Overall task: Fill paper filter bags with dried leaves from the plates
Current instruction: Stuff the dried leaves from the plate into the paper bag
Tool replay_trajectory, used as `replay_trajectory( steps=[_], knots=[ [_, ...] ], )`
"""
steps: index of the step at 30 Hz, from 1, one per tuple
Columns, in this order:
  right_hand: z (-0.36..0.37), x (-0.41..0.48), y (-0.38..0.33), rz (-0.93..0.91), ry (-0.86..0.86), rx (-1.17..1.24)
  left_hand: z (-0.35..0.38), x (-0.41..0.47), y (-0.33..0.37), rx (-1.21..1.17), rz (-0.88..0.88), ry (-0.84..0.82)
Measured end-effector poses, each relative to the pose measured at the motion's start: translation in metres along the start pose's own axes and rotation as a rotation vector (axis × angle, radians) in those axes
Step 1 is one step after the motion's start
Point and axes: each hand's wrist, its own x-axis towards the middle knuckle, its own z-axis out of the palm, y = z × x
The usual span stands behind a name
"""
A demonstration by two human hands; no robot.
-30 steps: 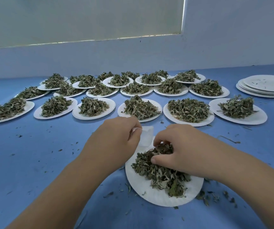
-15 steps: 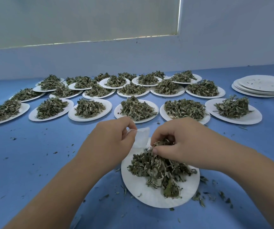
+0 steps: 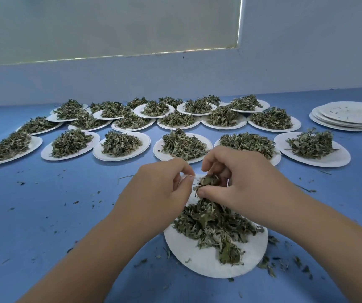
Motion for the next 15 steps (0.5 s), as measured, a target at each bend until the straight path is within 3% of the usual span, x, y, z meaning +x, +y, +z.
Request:
replay_trajectory(
  steps=[6,15],
  knots=[
    [0.0029,-0.0016,-0.0028,-0.049,0.062,-0.033,0.0039,0.0001,0.0011,-0.075,-0.02,0.012],
    [0.0064,-0.0017,-0.0059,-0.108,0.004,-0.113,0.0046,0.001,0.0044,-0.195,-0.097,0.022]
  ],
)
